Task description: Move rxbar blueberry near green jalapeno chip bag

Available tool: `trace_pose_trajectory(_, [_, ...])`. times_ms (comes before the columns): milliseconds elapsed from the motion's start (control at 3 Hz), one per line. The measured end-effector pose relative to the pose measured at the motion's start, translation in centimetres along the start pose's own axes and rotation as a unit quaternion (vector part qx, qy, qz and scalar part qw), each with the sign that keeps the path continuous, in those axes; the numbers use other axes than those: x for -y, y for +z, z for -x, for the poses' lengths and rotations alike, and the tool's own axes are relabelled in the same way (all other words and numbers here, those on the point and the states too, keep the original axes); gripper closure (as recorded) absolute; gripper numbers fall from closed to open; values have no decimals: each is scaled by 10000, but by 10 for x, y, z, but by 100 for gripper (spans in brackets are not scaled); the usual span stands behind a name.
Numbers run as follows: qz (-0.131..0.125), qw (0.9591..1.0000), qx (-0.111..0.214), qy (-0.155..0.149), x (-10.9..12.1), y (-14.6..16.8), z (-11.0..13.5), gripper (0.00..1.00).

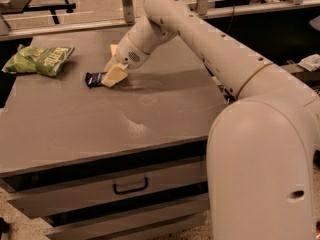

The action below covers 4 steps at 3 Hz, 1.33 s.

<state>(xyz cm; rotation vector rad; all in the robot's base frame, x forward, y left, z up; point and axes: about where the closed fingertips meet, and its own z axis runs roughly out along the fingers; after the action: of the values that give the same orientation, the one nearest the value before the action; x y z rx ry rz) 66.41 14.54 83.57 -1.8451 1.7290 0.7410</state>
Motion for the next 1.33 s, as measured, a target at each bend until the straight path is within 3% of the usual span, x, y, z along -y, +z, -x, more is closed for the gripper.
trace_pose_trajectory(1000, [-522,9969,520,-273,34,-15,58,100])
trace_pose_trajectory(1333, [-563,9965,563,-245,50,5,68,100])
